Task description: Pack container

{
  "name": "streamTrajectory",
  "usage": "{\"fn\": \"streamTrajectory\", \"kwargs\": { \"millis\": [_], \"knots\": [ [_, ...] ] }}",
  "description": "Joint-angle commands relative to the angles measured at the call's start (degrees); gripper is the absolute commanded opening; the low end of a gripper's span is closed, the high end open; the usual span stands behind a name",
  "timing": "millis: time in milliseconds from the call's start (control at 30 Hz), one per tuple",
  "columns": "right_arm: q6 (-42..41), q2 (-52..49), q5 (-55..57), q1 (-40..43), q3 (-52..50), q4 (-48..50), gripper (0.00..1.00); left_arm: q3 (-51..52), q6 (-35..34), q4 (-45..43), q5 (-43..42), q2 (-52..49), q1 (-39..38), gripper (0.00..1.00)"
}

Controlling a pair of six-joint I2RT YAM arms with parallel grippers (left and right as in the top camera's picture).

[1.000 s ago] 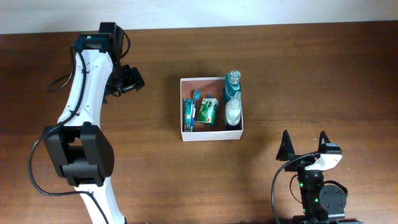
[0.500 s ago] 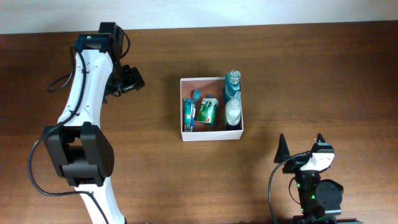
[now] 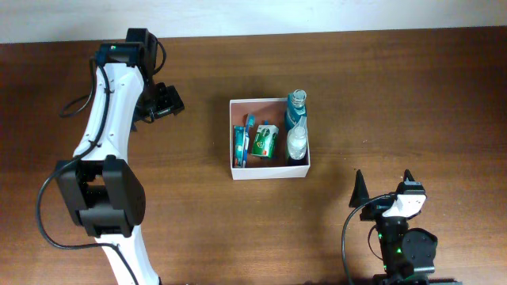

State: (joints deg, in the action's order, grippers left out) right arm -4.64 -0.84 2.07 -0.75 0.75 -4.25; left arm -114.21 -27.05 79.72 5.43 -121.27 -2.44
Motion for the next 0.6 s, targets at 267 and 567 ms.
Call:
{"fn": "streamTrajectory", "kwargs": {
  "millis": [267,567],
  "knots": [
    [0.15,0.59,-0.13,0.39,-0.44,-0.24,0.98,-0.68,0.09,-0.02,0.61,1.62,0.0,0.99],
    [0.15,0.59,-0.13,0.39,-0.44,-0.24,0.98,-0.04,0.09,-0.15,0.61,5.27,-0.02,0.99]
  ]
}}
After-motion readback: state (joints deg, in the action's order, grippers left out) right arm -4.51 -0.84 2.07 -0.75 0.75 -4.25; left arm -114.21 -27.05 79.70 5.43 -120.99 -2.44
